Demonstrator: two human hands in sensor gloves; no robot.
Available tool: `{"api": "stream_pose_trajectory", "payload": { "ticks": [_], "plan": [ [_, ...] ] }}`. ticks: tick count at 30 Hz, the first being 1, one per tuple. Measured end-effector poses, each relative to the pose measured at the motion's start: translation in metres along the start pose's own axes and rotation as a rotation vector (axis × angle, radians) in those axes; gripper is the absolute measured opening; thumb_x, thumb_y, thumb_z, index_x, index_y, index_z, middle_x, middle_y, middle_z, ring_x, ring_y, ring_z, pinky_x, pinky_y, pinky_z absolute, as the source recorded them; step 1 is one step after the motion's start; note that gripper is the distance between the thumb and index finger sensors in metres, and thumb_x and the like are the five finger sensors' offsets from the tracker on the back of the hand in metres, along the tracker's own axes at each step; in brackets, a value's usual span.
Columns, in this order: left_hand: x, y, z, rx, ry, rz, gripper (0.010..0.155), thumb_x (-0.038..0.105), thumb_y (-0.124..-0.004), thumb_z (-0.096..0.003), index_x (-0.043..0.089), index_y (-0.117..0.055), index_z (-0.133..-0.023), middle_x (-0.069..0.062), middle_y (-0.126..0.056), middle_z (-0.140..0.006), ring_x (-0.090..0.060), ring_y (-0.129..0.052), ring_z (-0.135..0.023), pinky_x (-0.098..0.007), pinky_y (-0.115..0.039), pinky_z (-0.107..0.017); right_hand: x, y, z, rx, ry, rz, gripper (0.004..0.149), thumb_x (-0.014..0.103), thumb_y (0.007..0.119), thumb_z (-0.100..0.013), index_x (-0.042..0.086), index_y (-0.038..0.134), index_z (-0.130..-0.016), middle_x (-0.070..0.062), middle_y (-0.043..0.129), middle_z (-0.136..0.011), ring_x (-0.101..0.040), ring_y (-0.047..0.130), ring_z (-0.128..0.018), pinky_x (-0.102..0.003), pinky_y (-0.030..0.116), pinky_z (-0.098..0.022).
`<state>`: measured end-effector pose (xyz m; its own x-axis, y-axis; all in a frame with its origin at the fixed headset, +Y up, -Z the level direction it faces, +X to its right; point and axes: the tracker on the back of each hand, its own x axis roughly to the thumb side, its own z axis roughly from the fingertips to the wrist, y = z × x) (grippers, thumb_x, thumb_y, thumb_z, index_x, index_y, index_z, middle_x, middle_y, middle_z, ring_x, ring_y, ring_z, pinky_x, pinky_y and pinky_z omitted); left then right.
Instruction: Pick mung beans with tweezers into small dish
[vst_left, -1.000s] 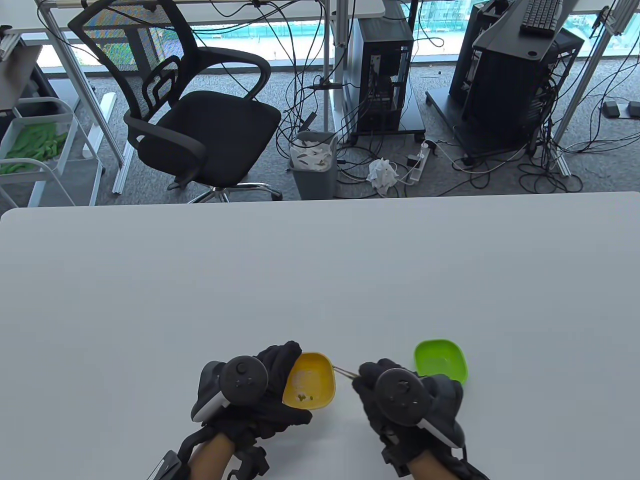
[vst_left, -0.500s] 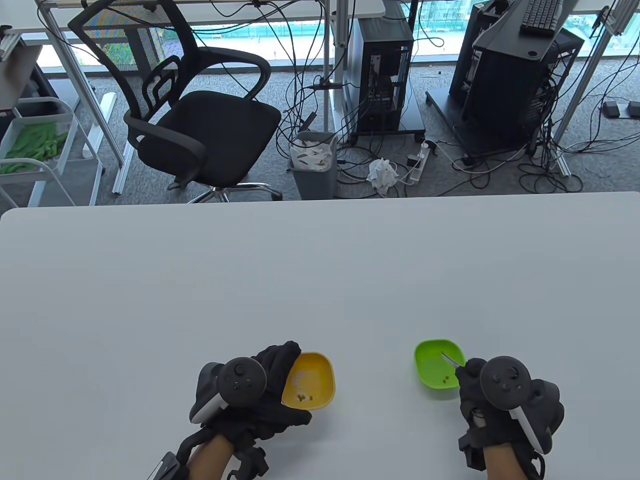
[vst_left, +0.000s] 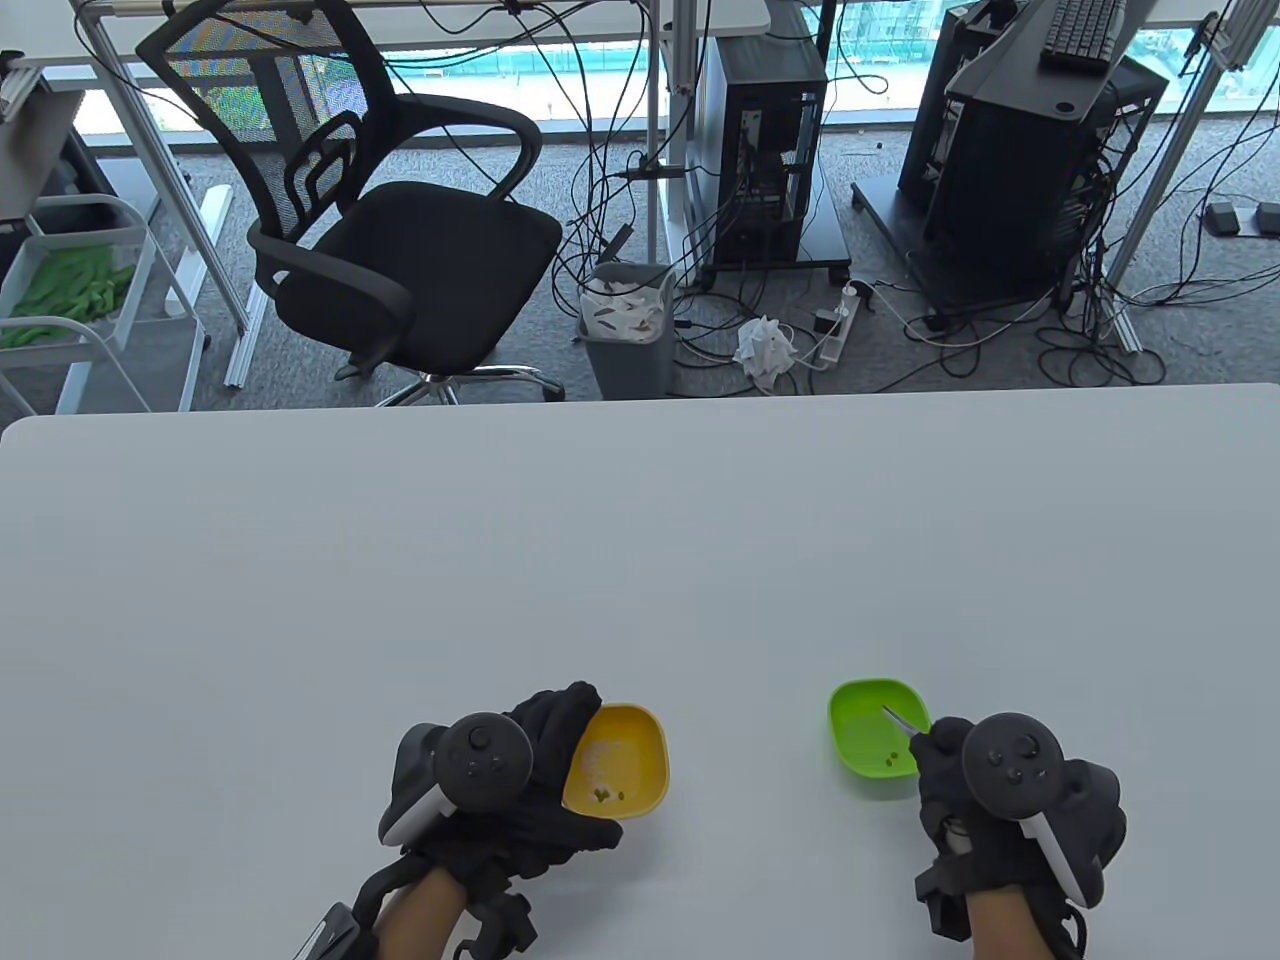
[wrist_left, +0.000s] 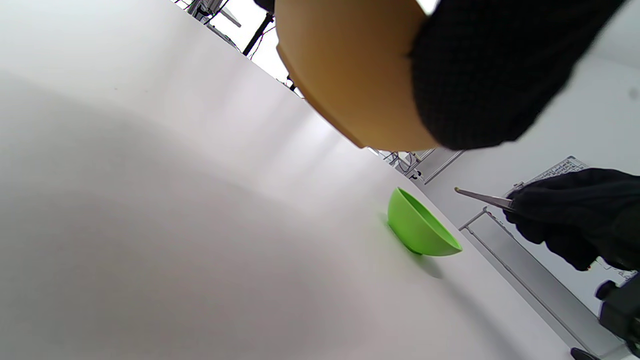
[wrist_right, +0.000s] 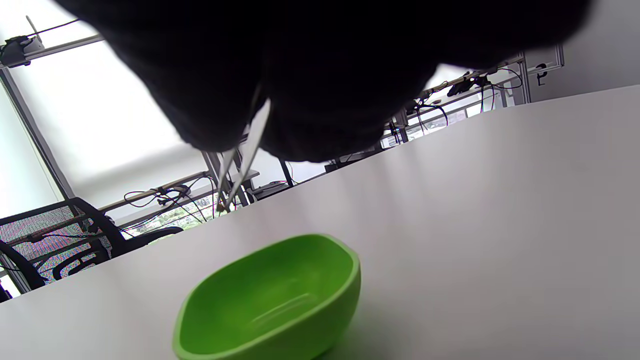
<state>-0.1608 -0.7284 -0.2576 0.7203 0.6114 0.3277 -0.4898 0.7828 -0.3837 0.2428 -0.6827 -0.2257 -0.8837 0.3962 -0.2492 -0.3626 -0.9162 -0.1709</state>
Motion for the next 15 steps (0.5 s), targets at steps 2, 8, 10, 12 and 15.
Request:
{"api": "stream_pose_trajectory", "payload": {
  "ticks": [2, 8, 10, 12, 15],
  "plan": [
    [0.000, 0.000, 0.000, 0.003, -0.001, -0.002, 0.118, 0.058, -0.096, -0.0351, 0.016, -0.021, -0.115, -0.011, -0.031, -0.120, -0.044, -0.031, -0.115, -0.070, -0.026, -0.078, 0.000, 0.000, 0.000, 0.002, 0.002, -0.003, 0.036, 0.031, 0.090, -0.046, 0.004, 0.098, -0.069, -0.017, 0.098, -0.054, -0.014, 0.094, -0.026, -0.031, 0.086, -0.019],
    [0.000, 0.000, 0.000, 0.003, -0.002, 0.000, 0.118, 0.059, -0.096, -0.0352, 0.016, -0.021, -0.115, -0.011, -0.031, -0.120, -0.044, -0.031, -0.115, -0.070, -0.026, -0.078, 0.000, 0.001, 0.001, 0.010, -0.001, -0.005, 0.037, 0.031, 0.090, -0.046, 0.004, 0.098, -0.069, -0.017, 0.098, -0.055, -0.014, 0.094, -0.026, -0.031, 0.086, -0.019],
    [0.000, 0.000, 0.000, 0.003, -0.003, -0.001, 0.118, 0.059, -0.096, -0.0352, 0.016, -0.021, -0.115, -0.011, -0.031, -0.120, -0.044, -0.031, -0.115, -0.070, -0.026, -0.078, 0.001, 0.001, 0.001, 0.011, -0.004, -0.007, 0.037, 0.031, 0.090, -0.046, 0.004, 0.098, -0.069, -0.017, 0.098, -0.054, -0.014, 0.094, -0.026, -0.031, 0.086, -0.019],
    [0.000, 0.000, 0.000, 0.002, -0.003, -0.002, 0.118, 0.058, -0.096, -0.0350, 0.016, -0.021, -0.115, -0.011, -0.031, -0.120, -0.044, -0.031, -0.115, -0.070, -0.026, -0.078, 0.002, 0.001, 0.002, 0.011, -0.016, -0.015, 0.037, 0.031, 0.090, -0.046, 0.004, 0.098, -0.069, -0.017, 0.098, -0.055, -0.014, 0.094, -0.026, -0.031, 0.086, -0.019],
    [0.000, 0.000, 0.000, 0.003, -0.004, -0.004, 0.118, 0.058, -0.096, -0.0353, 0.016, -0.021, -0.115, -0.011, -0.031, -0.120, -0.044, -0.031, -0.115, -0.070, -0.026, -0.078, 0.012, -0.001, 0.005, 0.000, -0.046, -0.032, 0.037, 0.031, 0.090, -0.046, 0.004, 0.098, -0.069, -0.017, 0.098, -0.055, -0.014, 0.094, -0.026, -0.031, 0.086, -0.019]
  ]
}}
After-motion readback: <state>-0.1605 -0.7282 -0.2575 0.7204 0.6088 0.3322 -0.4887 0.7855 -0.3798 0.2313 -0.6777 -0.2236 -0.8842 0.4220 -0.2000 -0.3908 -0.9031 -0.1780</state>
